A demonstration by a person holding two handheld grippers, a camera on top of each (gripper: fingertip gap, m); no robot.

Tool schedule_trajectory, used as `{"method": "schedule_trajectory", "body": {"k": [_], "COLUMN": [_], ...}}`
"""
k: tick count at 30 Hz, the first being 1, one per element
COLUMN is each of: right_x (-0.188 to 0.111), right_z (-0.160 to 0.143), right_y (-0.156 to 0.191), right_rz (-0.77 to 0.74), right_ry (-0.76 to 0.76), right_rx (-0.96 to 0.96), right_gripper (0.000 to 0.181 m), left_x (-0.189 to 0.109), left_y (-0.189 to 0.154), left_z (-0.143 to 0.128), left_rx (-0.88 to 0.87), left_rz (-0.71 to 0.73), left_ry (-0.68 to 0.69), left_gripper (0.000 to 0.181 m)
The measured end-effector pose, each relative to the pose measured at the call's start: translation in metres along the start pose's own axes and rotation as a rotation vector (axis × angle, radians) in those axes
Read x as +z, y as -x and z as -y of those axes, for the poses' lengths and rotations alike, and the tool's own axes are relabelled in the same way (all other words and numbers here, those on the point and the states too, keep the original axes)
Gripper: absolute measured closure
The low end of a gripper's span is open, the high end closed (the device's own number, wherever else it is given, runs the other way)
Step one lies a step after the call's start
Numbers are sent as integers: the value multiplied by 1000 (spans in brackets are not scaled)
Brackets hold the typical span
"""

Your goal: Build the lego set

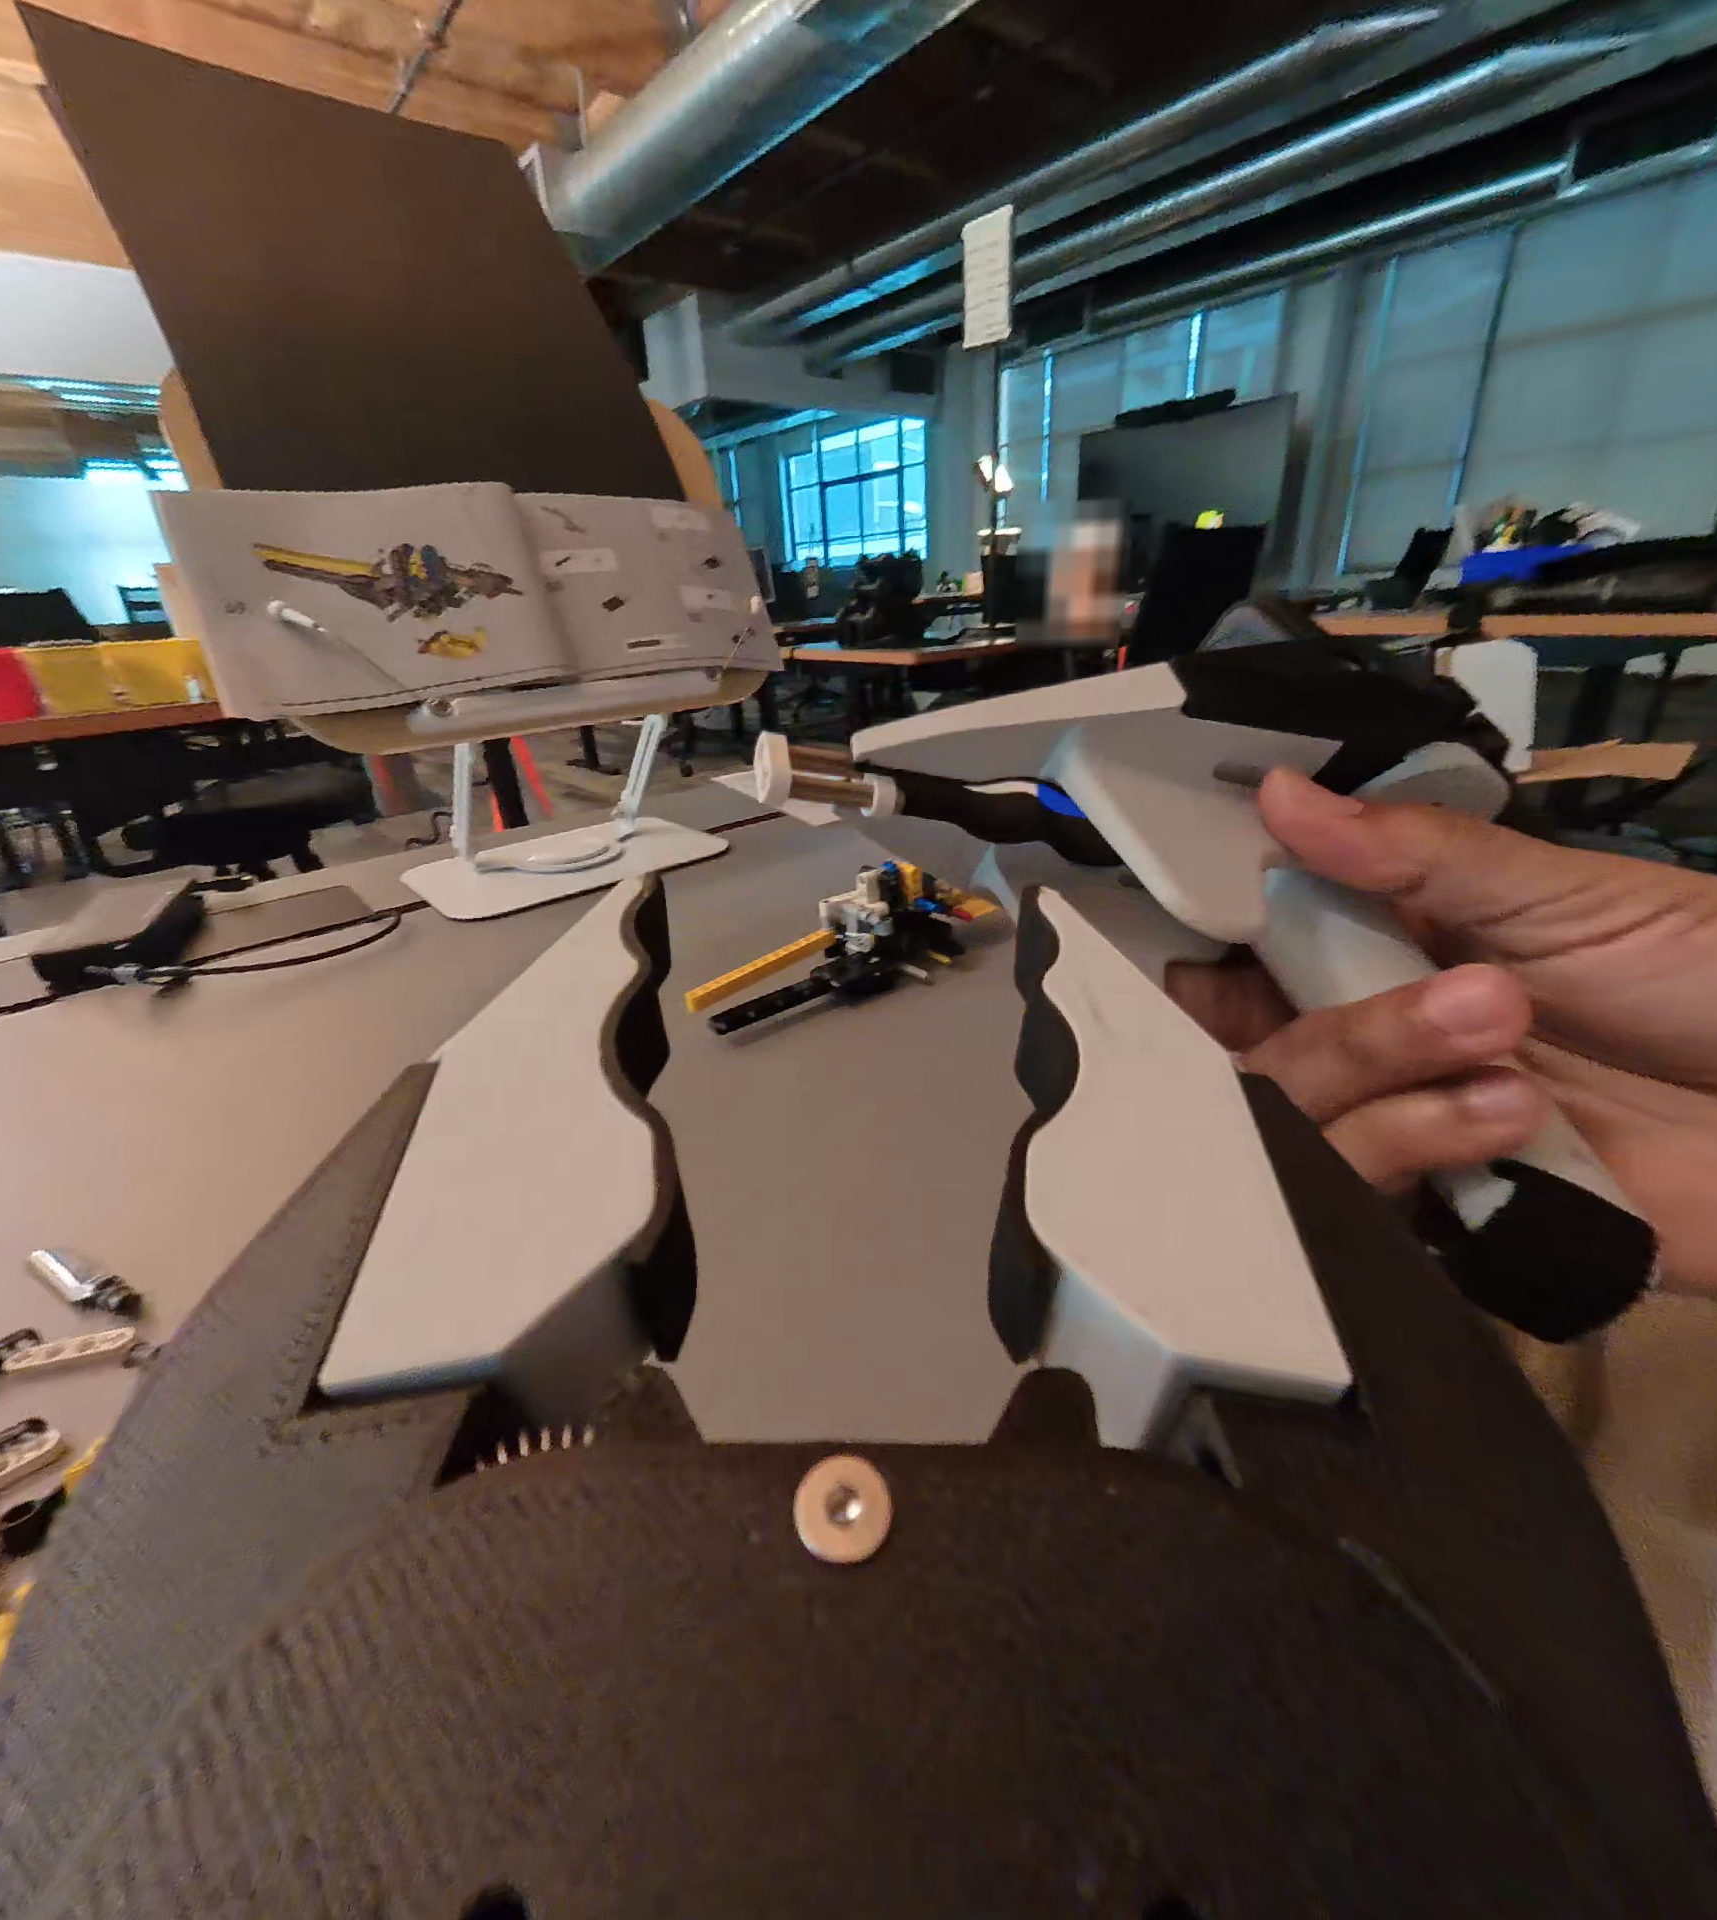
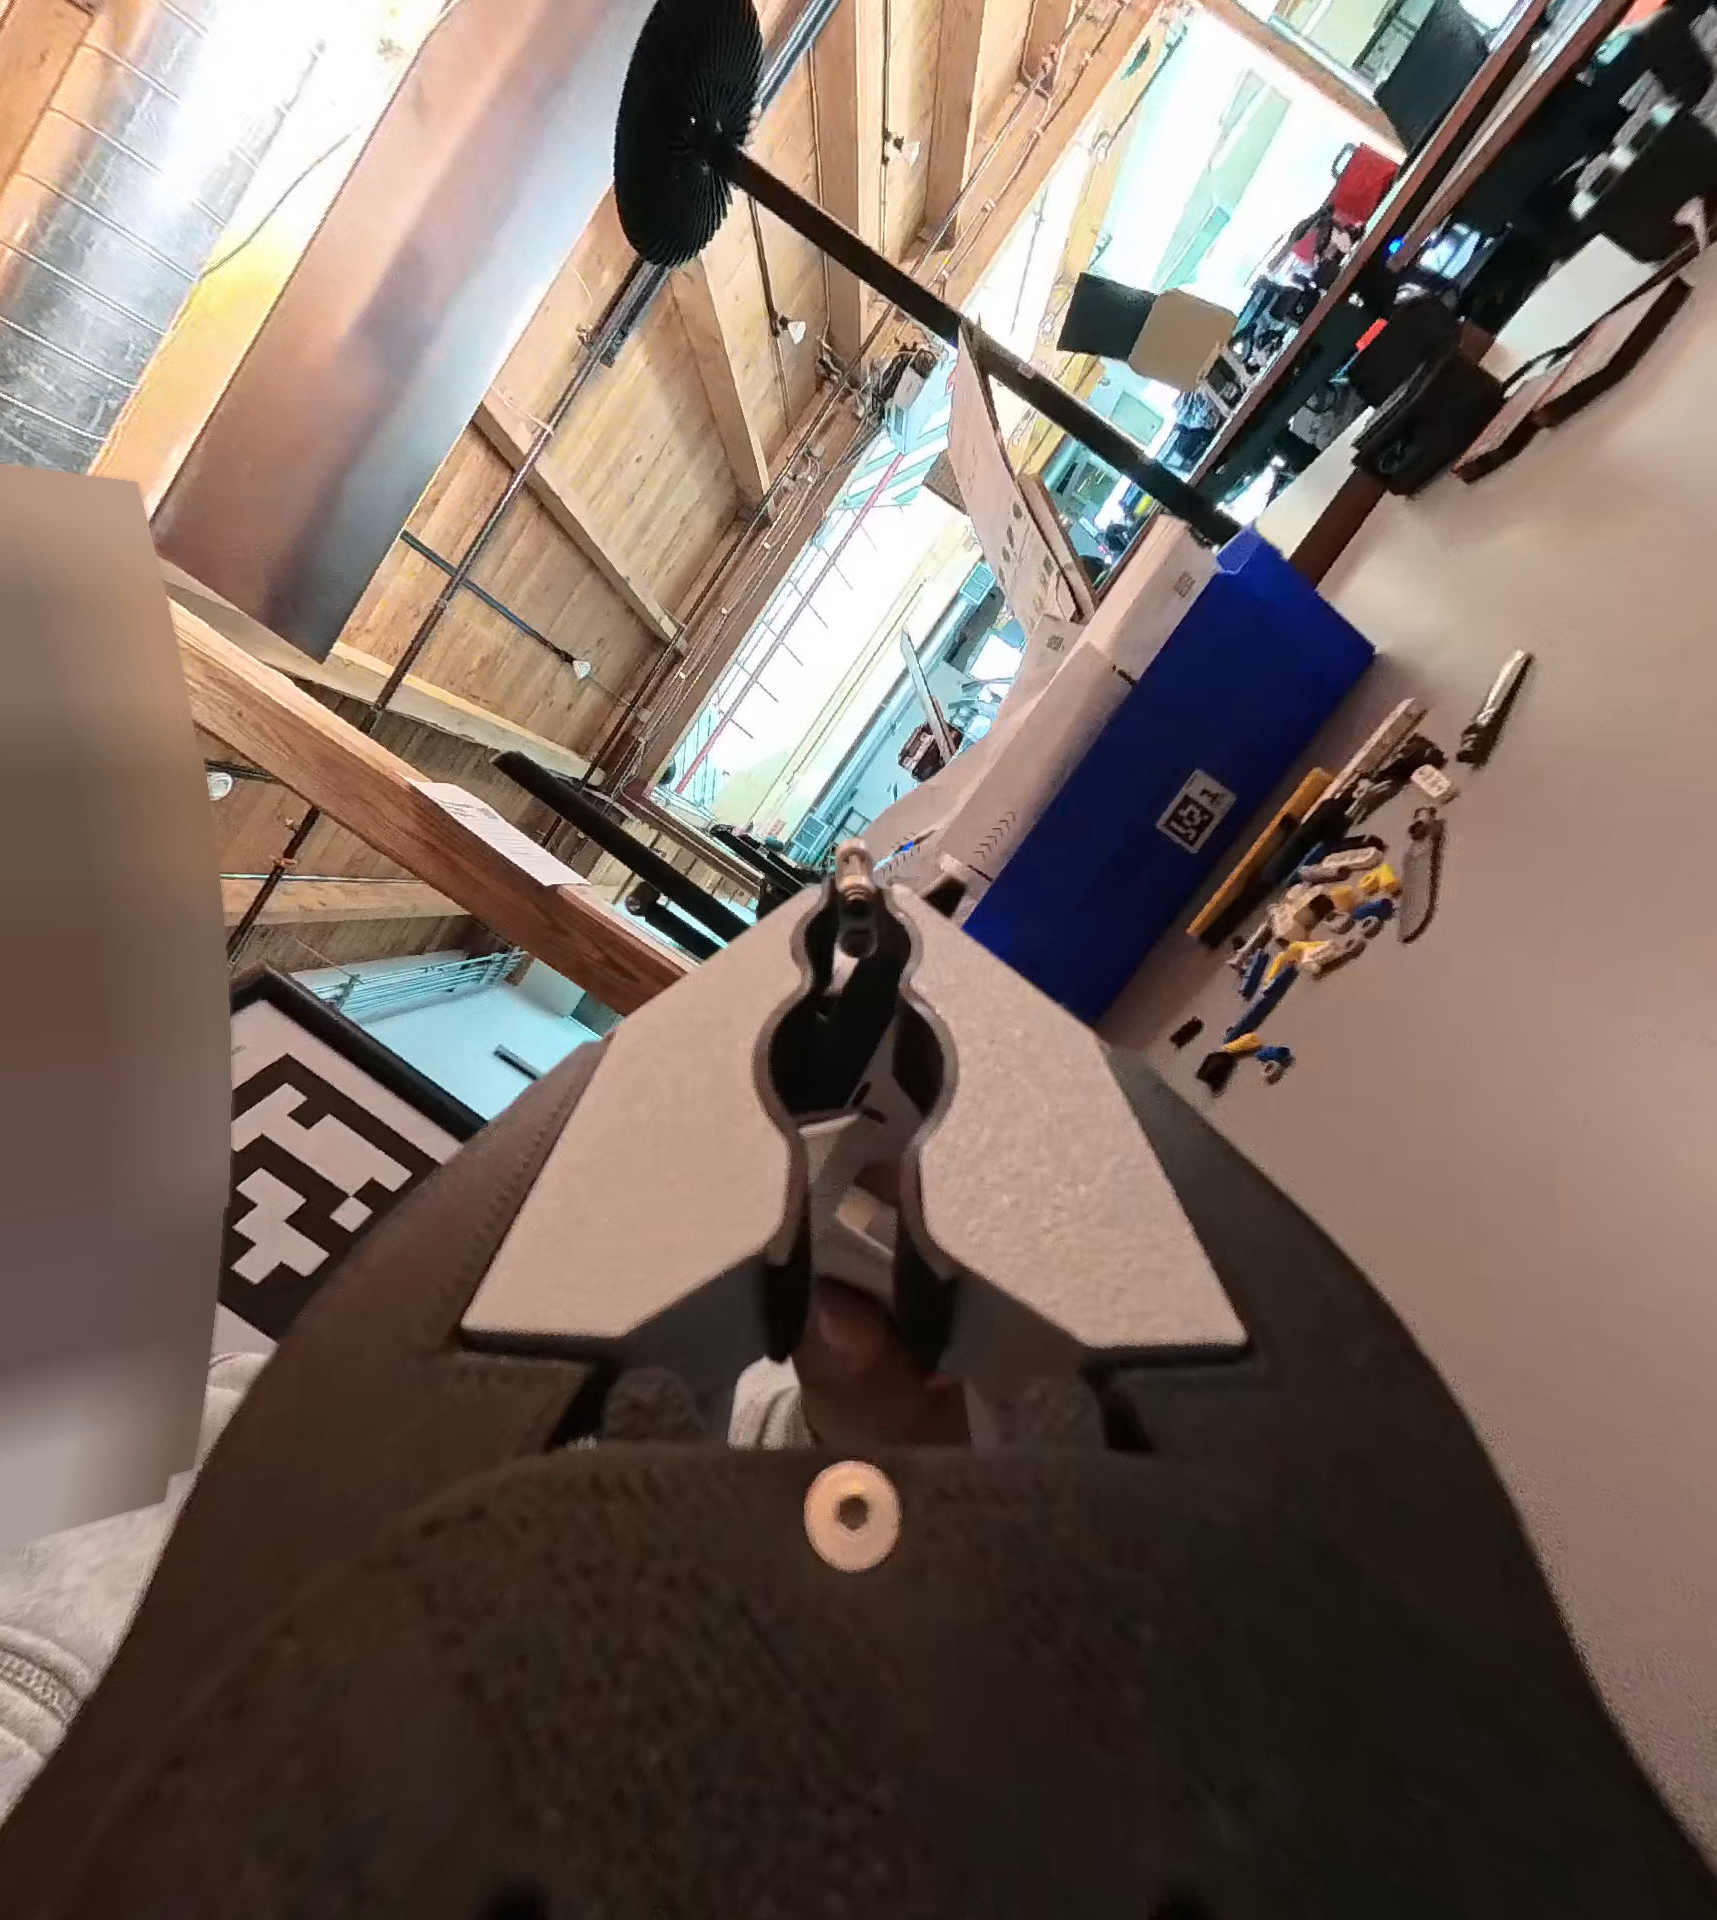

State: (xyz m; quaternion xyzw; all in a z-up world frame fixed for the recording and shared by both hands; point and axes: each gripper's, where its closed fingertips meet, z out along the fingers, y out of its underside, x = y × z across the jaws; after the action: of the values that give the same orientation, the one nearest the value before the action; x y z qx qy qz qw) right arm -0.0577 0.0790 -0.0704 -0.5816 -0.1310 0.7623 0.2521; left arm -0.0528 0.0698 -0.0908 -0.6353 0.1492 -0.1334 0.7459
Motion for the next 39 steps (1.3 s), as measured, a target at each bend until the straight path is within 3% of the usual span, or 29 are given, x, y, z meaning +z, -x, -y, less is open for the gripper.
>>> {"method": "schedule_trajectory", "body": {"k": [8,15,28,35,39], "right_x": [12,12,7,-1,-17], "right_z": [-22,-23,-24,-20,-9], "right_y": [-4,3,9,6,4], "right_rz": [-14,14,42,54,44], "right_ry": [33,27,26,53,104], "right_rx": [56,79,111,84,-103], "right_gripper": [176,176,175,164,147], "left_x": [-5,-10,-12,-12,-11], "left_y": [12,9,3,3,-2], "left_z": [8,16,21,21,17], "left_rx": [27,108,172,25,-179], "left_rz": [50,66,65,-15,-152], "left_ry": [-44,-82,-104,-110,-102], "left_gripper": [136,156,156,156,157]}}
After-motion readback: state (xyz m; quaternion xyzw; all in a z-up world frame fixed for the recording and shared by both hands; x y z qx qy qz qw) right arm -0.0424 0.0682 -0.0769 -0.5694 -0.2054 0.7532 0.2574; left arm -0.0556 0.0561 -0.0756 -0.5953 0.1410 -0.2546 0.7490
